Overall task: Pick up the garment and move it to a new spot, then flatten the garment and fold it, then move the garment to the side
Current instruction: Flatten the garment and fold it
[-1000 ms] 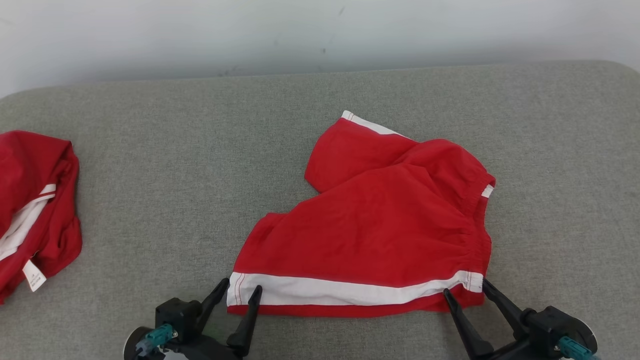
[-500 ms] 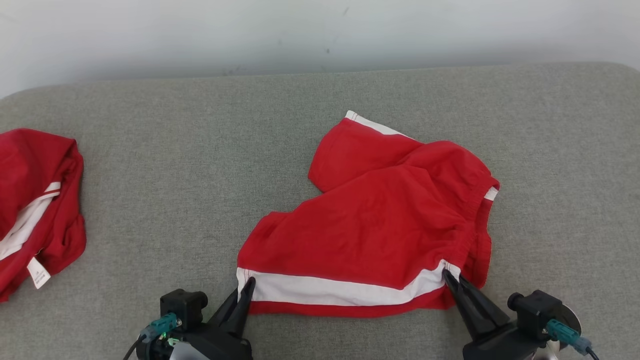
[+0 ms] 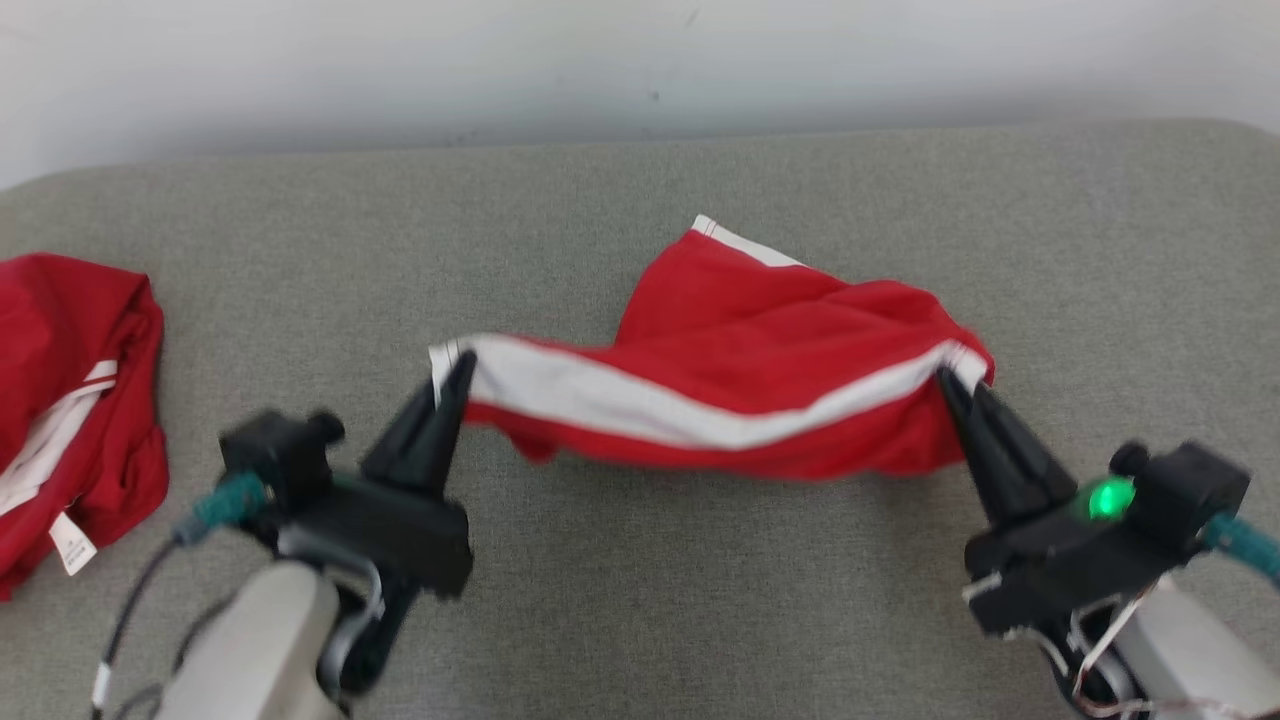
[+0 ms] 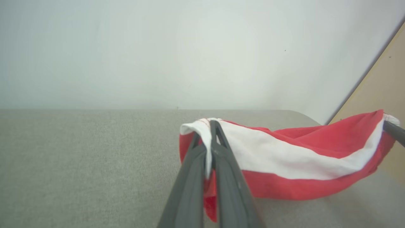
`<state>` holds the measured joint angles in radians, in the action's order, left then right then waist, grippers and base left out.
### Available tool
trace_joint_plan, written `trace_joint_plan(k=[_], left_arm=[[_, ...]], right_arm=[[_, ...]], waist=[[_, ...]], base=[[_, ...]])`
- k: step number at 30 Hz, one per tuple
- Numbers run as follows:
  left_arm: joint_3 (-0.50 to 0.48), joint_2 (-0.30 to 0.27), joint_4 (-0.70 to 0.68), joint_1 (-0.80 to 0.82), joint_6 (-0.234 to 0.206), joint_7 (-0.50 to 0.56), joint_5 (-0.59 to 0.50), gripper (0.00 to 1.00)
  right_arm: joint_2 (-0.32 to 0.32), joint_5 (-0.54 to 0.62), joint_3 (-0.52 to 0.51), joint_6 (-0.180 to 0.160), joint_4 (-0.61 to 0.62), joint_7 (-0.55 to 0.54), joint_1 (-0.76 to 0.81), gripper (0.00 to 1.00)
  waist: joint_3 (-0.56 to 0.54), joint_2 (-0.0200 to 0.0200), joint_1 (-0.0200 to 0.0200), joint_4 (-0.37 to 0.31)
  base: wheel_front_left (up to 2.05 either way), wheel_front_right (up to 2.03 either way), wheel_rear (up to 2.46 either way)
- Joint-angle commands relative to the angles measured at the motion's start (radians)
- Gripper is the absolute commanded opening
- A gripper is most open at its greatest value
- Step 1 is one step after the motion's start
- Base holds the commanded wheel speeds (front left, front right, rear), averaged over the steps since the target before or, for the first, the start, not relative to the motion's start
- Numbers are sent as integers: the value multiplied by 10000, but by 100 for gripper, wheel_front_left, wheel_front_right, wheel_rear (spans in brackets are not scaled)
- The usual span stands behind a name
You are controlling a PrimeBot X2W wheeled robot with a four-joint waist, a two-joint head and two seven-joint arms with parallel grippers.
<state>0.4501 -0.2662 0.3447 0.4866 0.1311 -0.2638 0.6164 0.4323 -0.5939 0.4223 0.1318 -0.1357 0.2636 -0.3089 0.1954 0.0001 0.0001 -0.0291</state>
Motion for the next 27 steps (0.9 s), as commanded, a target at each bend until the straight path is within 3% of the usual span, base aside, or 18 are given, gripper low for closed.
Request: trace_joint_plan(k=[1,6,12,19,27], left_arm=[[133,-161,-41,589,-17,4,156,0],[371,-539,-138,2657,-16,343,662,0],[117,-898,447,6380,-18,1376,1597,0],[-162,-768,2133,10450,-16,2248,2046,0],[374,-321,3844,13168,-16,2155,1995,0]], right_arm=[[102,-210,-19,-24,99,15,-502,0],[346,-905,127,-24,-24,-4,-2217,0],[632,-1877,365,-24,-574,-528,-5707,0],[464,-3260,358,-24,-1894,-1549,-10099,0],[285,-3733,936,-24,-3943,-1843,-13355,0]], waist=[[279,-1,-1,-4],[1066,-1,-1,-83],[2765,-1,-1,-194],[4518,-1,-1,-307],[5114,-1,-1,-305]], base=[[0,0,0],[0,0,0],[0,0,0],[0,0,0],[0,0,0]])
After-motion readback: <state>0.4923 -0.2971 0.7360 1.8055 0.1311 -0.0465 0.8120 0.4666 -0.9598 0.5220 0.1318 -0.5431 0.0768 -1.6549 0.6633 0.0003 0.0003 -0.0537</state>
